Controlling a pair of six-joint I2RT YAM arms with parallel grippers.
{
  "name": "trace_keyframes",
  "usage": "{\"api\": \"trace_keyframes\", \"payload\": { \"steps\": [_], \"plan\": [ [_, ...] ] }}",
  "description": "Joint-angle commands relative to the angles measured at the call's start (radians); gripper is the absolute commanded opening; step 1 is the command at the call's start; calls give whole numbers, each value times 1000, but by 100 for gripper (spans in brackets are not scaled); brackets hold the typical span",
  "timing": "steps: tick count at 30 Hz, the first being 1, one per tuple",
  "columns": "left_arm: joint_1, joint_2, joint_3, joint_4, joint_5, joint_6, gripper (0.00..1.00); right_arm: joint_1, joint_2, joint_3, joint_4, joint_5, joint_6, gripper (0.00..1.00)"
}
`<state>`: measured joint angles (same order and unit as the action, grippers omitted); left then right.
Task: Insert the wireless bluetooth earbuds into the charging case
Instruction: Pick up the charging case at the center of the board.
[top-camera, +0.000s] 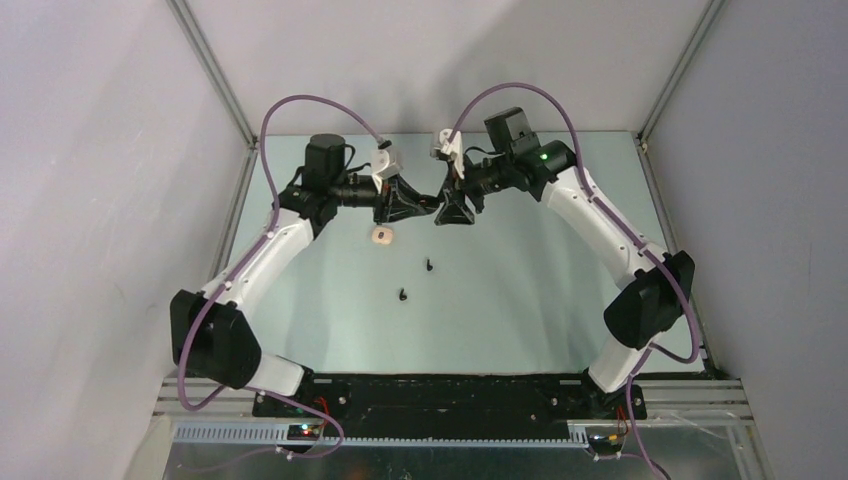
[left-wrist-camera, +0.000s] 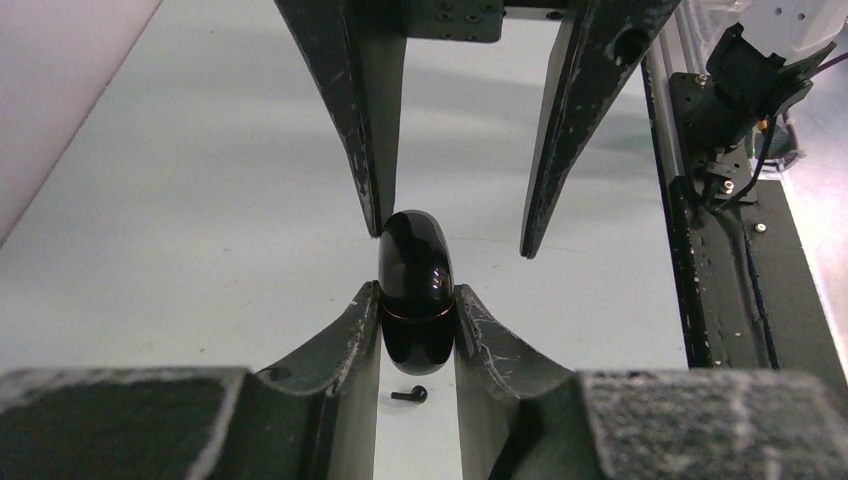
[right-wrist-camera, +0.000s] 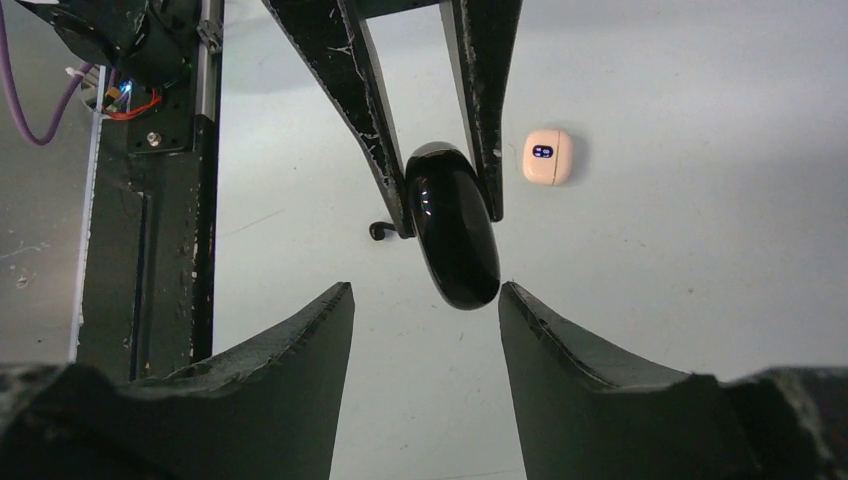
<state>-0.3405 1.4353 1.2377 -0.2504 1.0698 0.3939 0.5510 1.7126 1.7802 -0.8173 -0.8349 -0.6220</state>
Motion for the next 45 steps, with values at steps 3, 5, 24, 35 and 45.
{"api": "trace_keyframes", "payload": {
  "steps": [3, 5, 24, 35, 45],
  "plan": [
    [-11, -51, -5, 4, 15, 53, 0, 32, 4, 4, 56, 6, -17, 56],
    [-12, -47, -2, 4, 18, 53, 0, 32, 9, 7, 71, 2, -7, 53],
    [-9, -18, -6, -2, -22, -10, 38, 17, -36, -16, 103, -1, 11, 6],
    [-6, 3, 2, -3, -26, -40, 40, 15, -46, -35, 117, 0, 22, 6],
    [10, 11, 8, -4, 3, -66, 46, 8, -48, -36, 117, -5, 25, 6]
  ]
}}
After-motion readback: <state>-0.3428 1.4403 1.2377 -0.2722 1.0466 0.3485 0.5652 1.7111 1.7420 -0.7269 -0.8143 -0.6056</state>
